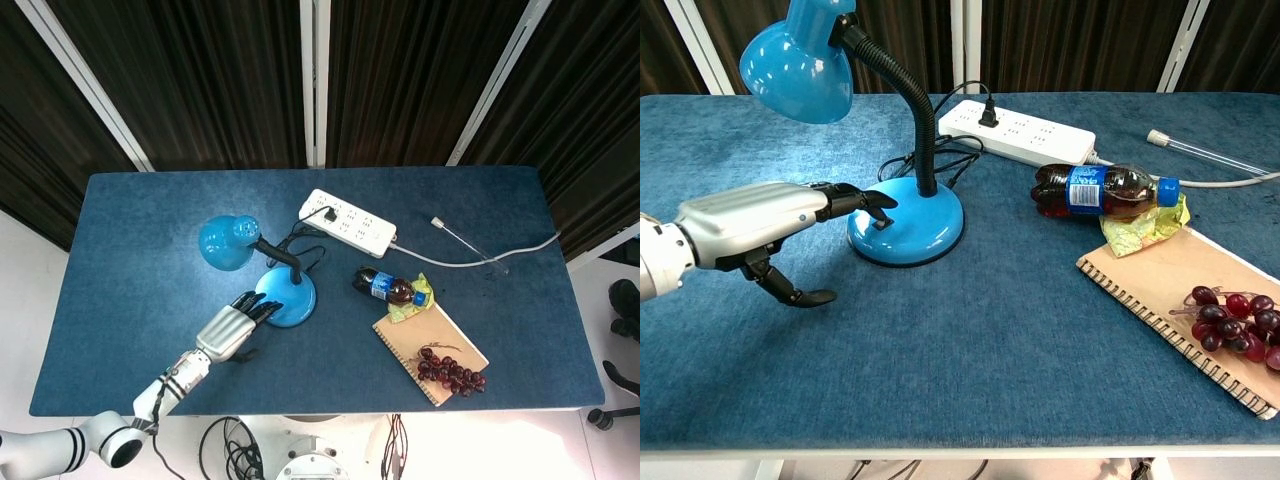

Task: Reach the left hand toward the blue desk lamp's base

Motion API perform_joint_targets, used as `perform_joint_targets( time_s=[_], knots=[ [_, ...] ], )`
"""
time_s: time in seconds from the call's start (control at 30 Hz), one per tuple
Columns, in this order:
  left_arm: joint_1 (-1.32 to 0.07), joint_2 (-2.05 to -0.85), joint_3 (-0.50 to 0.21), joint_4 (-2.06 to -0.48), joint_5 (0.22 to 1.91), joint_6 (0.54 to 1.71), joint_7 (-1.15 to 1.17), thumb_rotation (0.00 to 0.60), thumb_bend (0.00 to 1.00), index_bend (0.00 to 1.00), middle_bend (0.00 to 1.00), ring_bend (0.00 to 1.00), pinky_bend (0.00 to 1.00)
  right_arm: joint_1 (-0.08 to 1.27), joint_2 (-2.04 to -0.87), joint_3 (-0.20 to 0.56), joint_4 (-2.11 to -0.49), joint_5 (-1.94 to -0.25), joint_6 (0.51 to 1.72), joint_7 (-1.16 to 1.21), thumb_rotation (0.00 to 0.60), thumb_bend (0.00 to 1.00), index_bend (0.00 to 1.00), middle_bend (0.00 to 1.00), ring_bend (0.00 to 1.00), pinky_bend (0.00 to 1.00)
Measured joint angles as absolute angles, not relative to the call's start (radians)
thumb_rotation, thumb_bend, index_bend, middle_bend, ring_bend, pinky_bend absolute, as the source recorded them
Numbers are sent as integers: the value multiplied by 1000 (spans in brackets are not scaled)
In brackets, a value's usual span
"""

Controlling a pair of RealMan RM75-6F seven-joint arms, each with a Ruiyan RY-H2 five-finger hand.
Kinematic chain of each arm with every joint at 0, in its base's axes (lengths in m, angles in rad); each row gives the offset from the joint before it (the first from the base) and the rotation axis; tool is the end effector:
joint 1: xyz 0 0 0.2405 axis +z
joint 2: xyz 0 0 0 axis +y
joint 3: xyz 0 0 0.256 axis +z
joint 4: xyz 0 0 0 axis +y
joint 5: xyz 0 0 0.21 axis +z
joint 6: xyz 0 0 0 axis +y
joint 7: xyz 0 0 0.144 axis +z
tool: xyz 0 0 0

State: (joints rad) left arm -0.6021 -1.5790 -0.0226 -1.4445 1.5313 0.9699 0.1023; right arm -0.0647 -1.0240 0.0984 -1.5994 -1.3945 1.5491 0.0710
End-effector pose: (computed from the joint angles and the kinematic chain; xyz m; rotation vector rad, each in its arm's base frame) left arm -0.1722 0.2702 -0.0477 -2.1279 -0.9569 -1.0059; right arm -0.3482 -0.1398 0.2137 1.1585 -0.9008 0.7917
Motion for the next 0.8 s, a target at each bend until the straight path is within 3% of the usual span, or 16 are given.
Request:
perform_joint_targets(
  time_s=[0.8],
  knots=[
    [-613, -1581, -14, -1437, 1523, 1004, 84, 600, 286, 8, 106, 0, 69, -62, -1025, 104, -1594, -1372, 1535, 70, 600, 118, 0, 0, 0, 0]
  ],
)
